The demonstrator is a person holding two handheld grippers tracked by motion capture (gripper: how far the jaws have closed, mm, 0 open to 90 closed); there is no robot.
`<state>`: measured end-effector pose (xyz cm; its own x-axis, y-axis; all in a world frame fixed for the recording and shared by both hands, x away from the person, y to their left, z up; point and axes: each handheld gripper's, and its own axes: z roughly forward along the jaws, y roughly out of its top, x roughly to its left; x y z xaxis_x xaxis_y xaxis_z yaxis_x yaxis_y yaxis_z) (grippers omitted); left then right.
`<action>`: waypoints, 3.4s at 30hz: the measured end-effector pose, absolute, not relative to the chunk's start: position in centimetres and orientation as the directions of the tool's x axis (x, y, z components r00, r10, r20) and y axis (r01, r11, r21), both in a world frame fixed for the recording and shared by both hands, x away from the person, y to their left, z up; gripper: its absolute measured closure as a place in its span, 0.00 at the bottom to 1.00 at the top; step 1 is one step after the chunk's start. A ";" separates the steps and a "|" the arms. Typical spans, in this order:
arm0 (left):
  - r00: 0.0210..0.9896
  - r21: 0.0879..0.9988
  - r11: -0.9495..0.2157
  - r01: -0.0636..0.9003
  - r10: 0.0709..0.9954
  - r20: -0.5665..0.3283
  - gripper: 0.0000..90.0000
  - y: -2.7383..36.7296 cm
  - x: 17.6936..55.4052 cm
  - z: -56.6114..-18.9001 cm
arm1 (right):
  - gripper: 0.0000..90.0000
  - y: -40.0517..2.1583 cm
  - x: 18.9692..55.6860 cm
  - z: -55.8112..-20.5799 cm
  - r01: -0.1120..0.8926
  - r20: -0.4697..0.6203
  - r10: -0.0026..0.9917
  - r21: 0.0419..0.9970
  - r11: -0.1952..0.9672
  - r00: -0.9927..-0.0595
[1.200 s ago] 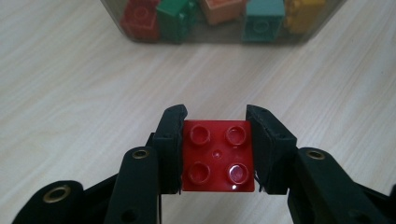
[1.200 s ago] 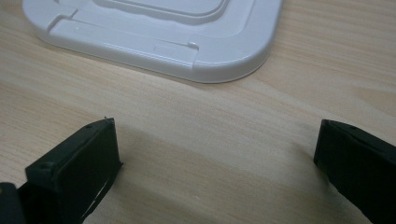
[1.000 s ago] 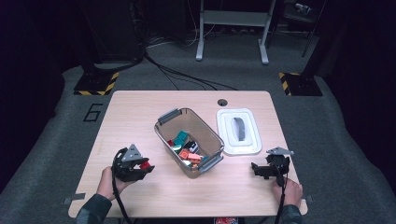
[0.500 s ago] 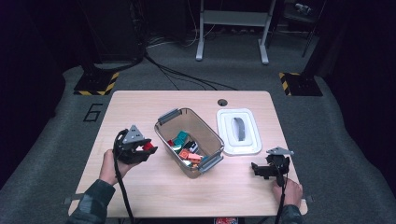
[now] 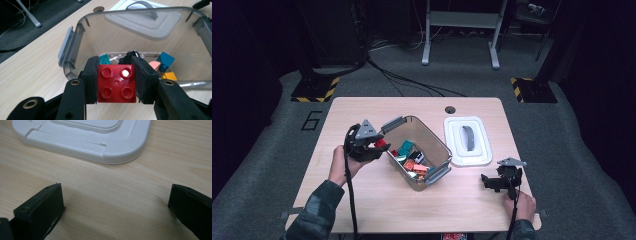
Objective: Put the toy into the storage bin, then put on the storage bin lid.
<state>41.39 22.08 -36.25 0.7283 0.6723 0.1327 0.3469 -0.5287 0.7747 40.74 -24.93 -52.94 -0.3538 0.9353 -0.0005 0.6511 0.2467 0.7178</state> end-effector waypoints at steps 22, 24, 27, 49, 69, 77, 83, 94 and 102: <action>0.759 0.763 -0.523 0.380 0.648 0.066 0.65 18.3 43.2 -38.4 | 0.00 -25.0 40.7 -52.9 0.649 -0.007 0.933 0.717 0.255 -0.359; 0.764 0.753 -0.528 0.392 0.643 0.054 0.65 18.2 43.2 -38.8 | 0.00 -25.0 40.7 -52.9 0.650 -0.003 0.935 0.717 0.250 -0.355; 0.771 0.734 -0.543 0.408 0.636 0.042 0.65 18.1 43.3 -39.1 | 0.00 -24.9 40.7 -52.9 0.652 0.004 0.936 0.718 0.243 -0.353; 0.758 0.704 -0.530 0.472 0.652 -0.018 0.33 19.0 42.9 -39.4 | 0.00 -24.9 40.7 -52.9 0.652 0.001 0.936 0.718 0.243 -0.351; 0.648 0.737 -0.436 0.516 0.761 -0.004 0.15 27.0 39.6 -42.1 | 0.00 -24.9 40.7 -52.9 0.652 0.001 0.936 0.718 0.245 -0.353; 0.564 0.707 -0.370 0.603 0.825 -0.048 0.10 30.5 39.4 -46.3 | 0.00 -24.9 40.7 -52.9 0.651 -0.003 0.935 0.717 0.249 -0.355; 0.516 0.696 -0.325 0.640 0.853 -0.075 0.08 32.4 39.5 -48.8 | 0.00 -24.9 40.7 -52.9 0.651 -0.003 0.935 0.717 0.249 -0.355; 0.442 0.709 -0.253 0.658 0.892 -0.092 0.07 35.2 39.7 -52.4 | 0.00 -24.9 40.7 -52.9 0.651 0.001 0.936 0.718 0.245 -0.353; 0.502 0.723 -0.343 0.600 0.865 -0.006 0.04 35.1 40.2 -53.0 | 0.00 -25.0 40.7 -52.9 0.652 0.003 0.932 0.716 0.251 -0.362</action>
